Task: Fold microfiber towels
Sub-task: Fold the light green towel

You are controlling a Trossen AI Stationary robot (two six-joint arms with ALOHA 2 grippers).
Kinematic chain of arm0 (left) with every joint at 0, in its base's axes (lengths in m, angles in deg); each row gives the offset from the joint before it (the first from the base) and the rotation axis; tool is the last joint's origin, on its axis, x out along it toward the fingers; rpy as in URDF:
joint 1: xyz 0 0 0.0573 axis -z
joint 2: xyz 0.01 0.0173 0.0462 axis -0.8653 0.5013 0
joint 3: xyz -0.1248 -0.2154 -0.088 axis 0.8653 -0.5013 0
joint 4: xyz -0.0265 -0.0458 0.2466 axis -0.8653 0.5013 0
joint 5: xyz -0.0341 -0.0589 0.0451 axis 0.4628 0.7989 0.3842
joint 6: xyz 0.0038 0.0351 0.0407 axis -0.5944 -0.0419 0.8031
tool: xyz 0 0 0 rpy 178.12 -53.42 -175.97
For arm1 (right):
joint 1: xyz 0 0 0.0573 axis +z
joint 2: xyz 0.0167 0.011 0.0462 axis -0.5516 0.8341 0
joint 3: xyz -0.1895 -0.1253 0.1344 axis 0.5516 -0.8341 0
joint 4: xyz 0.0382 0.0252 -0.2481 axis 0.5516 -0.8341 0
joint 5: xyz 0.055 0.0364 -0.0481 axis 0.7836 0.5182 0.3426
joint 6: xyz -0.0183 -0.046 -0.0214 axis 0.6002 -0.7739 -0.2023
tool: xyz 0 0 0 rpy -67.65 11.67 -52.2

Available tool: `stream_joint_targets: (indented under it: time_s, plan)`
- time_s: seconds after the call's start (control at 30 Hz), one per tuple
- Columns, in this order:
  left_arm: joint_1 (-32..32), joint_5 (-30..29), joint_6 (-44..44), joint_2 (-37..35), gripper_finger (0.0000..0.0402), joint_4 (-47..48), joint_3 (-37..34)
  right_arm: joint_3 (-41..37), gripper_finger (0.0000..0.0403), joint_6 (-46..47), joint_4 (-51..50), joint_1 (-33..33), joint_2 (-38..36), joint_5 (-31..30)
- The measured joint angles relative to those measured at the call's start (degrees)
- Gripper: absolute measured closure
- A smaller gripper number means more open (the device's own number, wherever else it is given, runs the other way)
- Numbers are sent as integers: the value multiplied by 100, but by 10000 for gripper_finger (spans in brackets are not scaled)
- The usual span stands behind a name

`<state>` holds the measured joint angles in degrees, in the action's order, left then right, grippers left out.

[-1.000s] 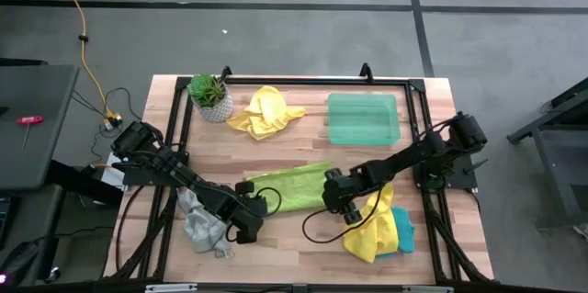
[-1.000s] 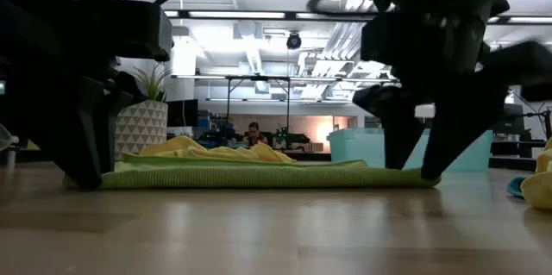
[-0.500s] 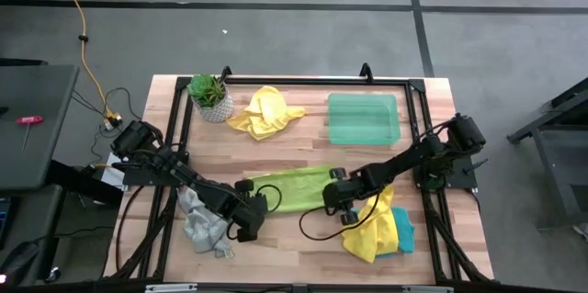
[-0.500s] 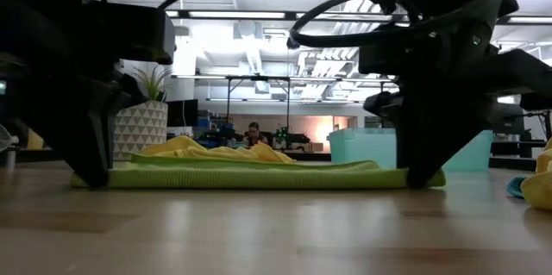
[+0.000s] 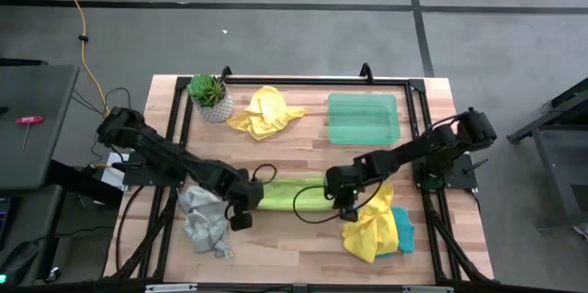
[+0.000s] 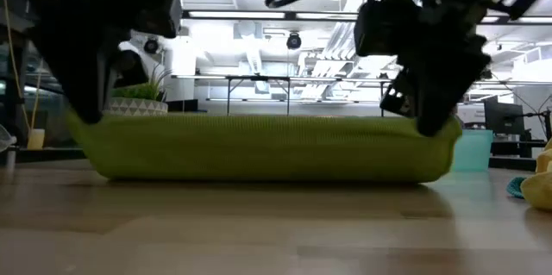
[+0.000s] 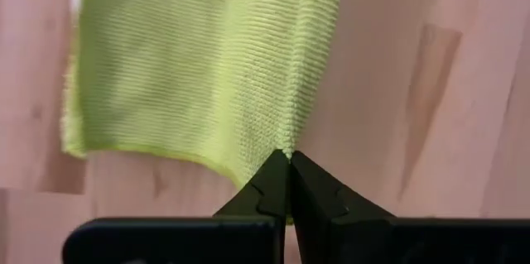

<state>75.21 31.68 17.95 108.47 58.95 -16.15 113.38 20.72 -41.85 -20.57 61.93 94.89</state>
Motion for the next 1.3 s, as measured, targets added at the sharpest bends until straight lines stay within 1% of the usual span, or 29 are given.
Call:
stream_joint_targets:
  time_s: [0.13, 0.3, 0.5, 0.8, 1.0, 1.07, 1.13, 1.3]
  plan:
    - [-343, -16, 13, 8, 401, 115, 0, 0, 402, 444, -68, -274, -189, 18]
    - [-735, -77, 10, 61, 402, 100, -9, 0, 402, 1024, -245, -589, -205, -49]
    - [-1105, -254, -2, 58, 402, 185, -50, 0, 402, 1255, -517, -782, -152, -417]
    - [-1205, -286, -47, 56, 401, 174, -48, 0, 403, 1501, -675, -821, -150, -819]
    - [-1203, -430, -1, 56, 400, 176, -48, 0, 401, 1605, -656, -800, -149, -867]
    - [-1205, -435, -2, 56, 394, 176, -46, 0, 392, 1609, -656, -800, -149, -868]
    - [-1205, -462, 3, 56, 383, 176, -46, 0, 374, 1606, -656, -800, -149, -913]
    - [-1261, -612, 161, 31, 334, 366, -43, 0, 297, 1430, -660, -830, -171, -1296]
